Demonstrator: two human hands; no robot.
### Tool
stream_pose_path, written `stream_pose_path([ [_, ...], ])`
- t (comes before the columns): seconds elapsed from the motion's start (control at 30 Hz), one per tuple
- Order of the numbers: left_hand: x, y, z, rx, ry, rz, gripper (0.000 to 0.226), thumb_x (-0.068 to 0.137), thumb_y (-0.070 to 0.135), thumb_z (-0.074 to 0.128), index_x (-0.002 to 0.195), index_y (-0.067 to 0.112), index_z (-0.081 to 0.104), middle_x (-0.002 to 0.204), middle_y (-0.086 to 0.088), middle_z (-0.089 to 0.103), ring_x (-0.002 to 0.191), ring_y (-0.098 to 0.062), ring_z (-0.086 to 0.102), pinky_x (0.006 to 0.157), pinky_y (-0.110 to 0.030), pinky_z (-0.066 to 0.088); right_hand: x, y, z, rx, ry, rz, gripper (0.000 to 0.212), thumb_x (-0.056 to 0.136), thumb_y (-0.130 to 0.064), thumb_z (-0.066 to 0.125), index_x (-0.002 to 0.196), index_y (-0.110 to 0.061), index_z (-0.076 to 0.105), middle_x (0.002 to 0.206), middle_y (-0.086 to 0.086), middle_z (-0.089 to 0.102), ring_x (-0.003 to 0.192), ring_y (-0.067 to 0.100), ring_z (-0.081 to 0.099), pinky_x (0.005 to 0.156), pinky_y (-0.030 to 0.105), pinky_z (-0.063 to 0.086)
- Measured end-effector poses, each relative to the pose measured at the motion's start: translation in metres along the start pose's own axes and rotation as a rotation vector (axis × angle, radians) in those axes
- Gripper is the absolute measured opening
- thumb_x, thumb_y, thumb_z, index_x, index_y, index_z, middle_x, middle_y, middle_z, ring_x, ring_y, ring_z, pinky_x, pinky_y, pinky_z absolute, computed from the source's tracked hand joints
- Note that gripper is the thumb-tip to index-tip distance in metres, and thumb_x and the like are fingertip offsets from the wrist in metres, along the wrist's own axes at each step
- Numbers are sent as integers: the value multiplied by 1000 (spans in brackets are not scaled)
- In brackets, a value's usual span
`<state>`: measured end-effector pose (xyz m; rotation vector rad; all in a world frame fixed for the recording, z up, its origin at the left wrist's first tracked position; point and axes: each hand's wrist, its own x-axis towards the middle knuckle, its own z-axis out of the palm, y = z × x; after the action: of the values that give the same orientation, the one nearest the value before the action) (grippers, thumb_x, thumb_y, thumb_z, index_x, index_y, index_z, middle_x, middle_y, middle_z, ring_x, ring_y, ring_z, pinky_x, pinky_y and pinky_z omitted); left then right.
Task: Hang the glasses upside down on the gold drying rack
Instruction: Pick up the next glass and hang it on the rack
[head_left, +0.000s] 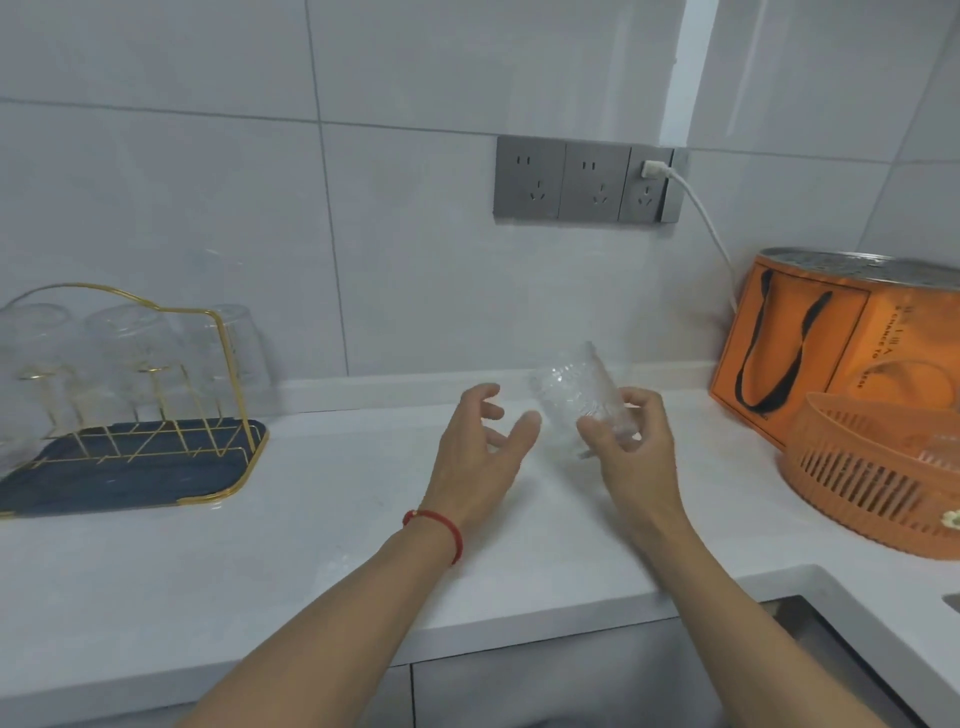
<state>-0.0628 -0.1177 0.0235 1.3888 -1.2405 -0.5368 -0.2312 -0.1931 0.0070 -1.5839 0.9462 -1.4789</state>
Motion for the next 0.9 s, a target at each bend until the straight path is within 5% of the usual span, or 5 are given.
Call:
stream_pose_path([
  [0.17, -2, 9, -57, -503, 60, -262, 80, 73, 51, 80, 138, 15, 50, 115, -11, 71, 73, -24, 74, 72, -43, 63, -22, -22, 57, 131, -364, 17, 50, 77, -38, 82, 124, -35, 64, 116, -15, 74, 97, 12, 77, 80, 27, 60],
  [0.4, -42, -24, -150, -715, 188, -211, 53, 83, 19, 76, 132, 12, 57, 116, -18, 70, 112, -37, 69, 85, -52, 61, -45, -65, 144, 165, -640, 96, 43, 90, -53, 70, 131, -44, 63, 125, 6, 74, 106, 19, 77, 95, 44, 62],
  [0.53, -61, -35, -211, -320, 276, -180, 38, 91, 37, 66, 127, 23, 65, 128, -8, 66, 121, -27, 63, 97, -50, 57, -53, -88, 179, 26, -668, -27, 39, 89, -48, 77, 124, -54, 61, 121, -3, 68, 104, 17, 73, 87, 31, 55],
  [0.7, -88, -72, -269, 774, 343, -91, 24, 93, 29, 61, 113, 18, 68, 122, -1, 61, 121, -21, 50, 105, -34, 42, -53, -136, 220, -29, -587, -215, 56, 77, -51, 78, 127, -51, 54, 122, -21, 63, 120, 16, 63, 103, 48, 54],
  [0.9, -94, -85, -264, 995, 208, 0, 41, 90, 45, 47, 122, 23, 61, 126, 0, 54, 119, -21, 47, 106, -36, 40, -49, -195, 289, -47, -562, -407, 61, 81, -46, 79, 137, -46, 57, 125, -27, 62, 114, 5, 62, 96, 24, 51],
])
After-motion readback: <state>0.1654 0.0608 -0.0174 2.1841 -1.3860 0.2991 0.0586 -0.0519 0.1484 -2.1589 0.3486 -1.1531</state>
